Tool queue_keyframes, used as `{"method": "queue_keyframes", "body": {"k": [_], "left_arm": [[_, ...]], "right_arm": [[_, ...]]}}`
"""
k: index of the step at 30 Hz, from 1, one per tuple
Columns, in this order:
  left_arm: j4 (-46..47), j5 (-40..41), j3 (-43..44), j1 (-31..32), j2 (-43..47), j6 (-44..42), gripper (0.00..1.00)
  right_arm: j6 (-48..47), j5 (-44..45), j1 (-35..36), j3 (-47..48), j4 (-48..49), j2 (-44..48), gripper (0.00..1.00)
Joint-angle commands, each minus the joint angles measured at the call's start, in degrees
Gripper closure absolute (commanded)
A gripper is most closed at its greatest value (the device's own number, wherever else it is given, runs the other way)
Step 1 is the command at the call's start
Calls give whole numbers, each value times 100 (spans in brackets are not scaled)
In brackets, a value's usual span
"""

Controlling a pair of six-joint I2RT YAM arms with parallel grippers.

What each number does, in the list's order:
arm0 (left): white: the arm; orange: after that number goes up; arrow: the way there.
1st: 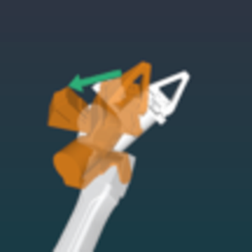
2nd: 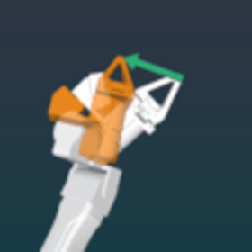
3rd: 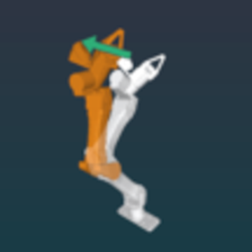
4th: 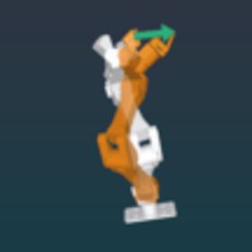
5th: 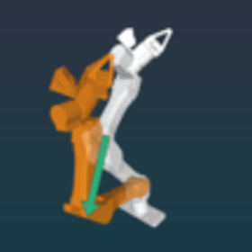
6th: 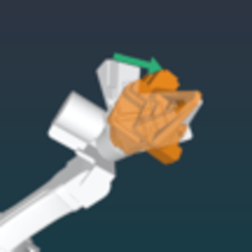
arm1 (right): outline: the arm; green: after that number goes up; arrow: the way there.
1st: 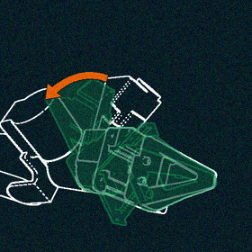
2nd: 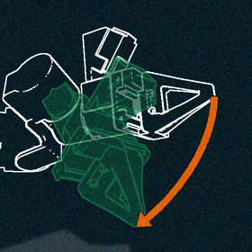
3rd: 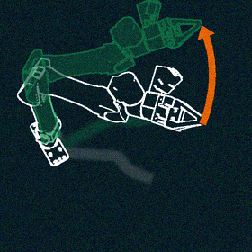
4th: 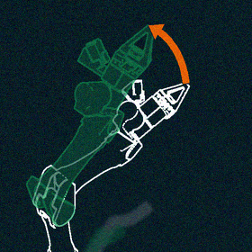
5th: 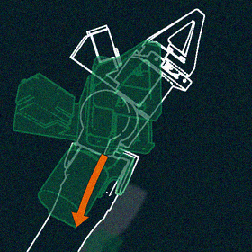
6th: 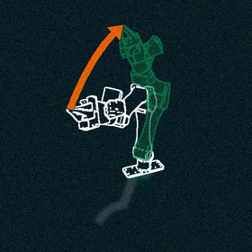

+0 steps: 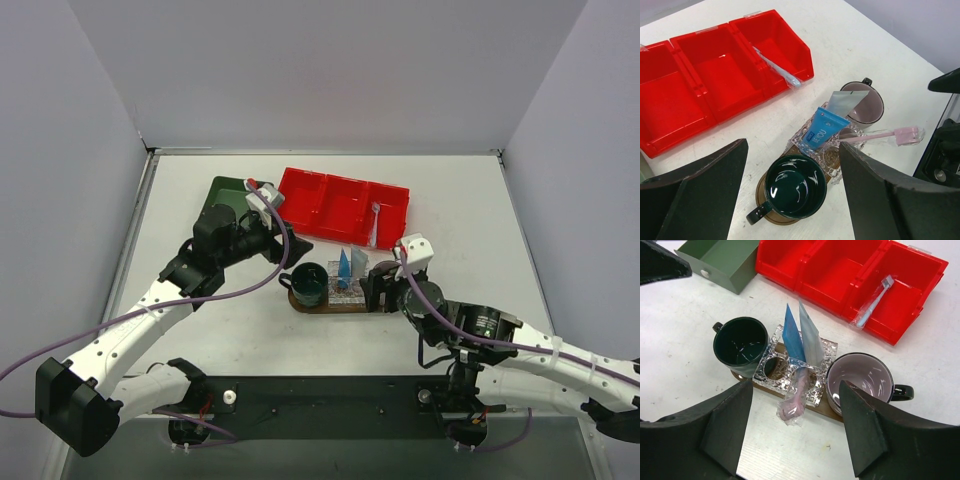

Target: Prepare toiletry sets of a toothbrush and toothpaste on the tray

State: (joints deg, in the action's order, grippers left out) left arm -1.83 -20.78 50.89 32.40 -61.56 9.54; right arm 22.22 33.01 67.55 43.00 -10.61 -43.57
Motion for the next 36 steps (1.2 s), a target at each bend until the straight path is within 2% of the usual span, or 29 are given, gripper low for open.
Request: {"method": "queue_keyframes", "body": {"k": [1,4,5,6,11,12,13,15,19,22,28,36], "left_arm": [[-90,267,131,-67,100,-102,16],[-81,328,114,-103,162,-128,16],[-72,389,88,-129,171,-154,16],[-72,442,79,-138,197,-172,16],[-107,776,35,-208,232,-338,16],[-108,820,35,-234,215,-339,16],[-108,838,17,-252,215,-339,16],[-29,795,-27,-269,197,-304,16],[59,715,-53,-305,188,-295,16],[51,776,-71,-357,197,-304,16],[-2,926,-53,-410,206,-339,16],[-20,944,-36,-454,206,-339,16]], "right_arm": [[-182,56,-223,471,-55,-125,38],[-253,-531,-662,770,-38,-248,43],[-279,-716,-1030,858,-3,-266,43],[-314,-1126,-1190,989,50,-292,44],[-684,-1920,-2156,1543,165,-783,43],[-614,-2130,-2663,1649,139,-898,44],[-518,-2637,-2885,1824,51,-1116,45],[-333,-2992,-3429,2018,-54,-1346,48],[-218,-3582,-4115,2343,-379,-1942,49],[-43,-3916,-4556,2651,-765,-2479,54],[458,-3917,-4988,2810,-952,-3315,61],[801,-3767,-4831,3126,-925,-4361,62]]}}
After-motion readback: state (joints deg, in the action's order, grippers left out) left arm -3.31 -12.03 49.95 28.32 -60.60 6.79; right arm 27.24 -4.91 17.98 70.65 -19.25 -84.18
